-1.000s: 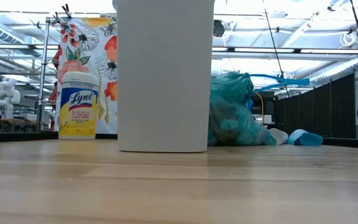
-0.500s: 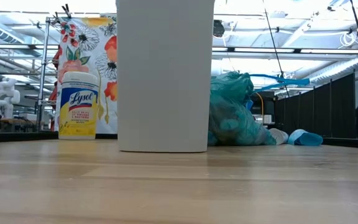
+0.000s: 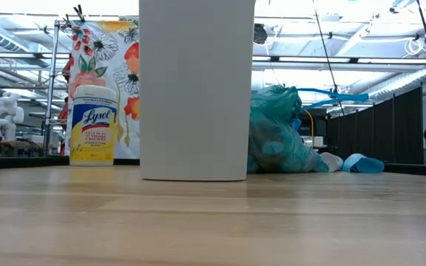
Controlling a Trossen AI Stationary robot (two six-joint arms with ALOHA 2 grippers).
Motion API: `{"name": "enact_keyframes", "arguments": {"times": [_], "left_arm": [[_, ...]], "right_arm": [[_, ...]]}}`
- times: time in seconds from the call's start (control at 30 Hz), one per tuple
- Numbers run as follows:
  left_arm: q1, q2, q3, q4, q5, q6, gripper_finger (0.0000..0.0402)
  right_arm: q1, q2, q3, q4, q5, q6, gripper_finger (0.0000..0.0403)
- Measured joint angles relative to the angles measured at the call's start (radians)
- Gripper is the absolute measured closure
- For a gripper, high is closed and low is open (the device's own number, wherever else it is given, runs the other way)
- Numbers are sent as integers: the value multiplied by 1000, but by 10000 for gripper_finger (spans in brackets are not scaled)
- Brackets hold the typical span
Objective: Place trash/remove bag and relplace
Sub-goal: Insert the light blue trash bag into the white trash bin
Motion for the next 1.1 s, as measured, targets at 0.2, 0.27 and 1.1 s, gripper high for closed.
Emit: {"name": "enact_keyframes", "arguments": {"times": [0.2, 0.27, 1.1], "left_arm": [[1, 23, 0, 132, 25, 20, 368], [1, 36, -1, 146, 28, 20, 346], [35, 141, 0, 254, 69, -293, 254]], "right_arm": [[10, -14, 0, -15, -3, -1, 403], [9, -14, 0, -20, -3, -2, 403], [65, -14, 0, 39, 96, -65, 403]]}}
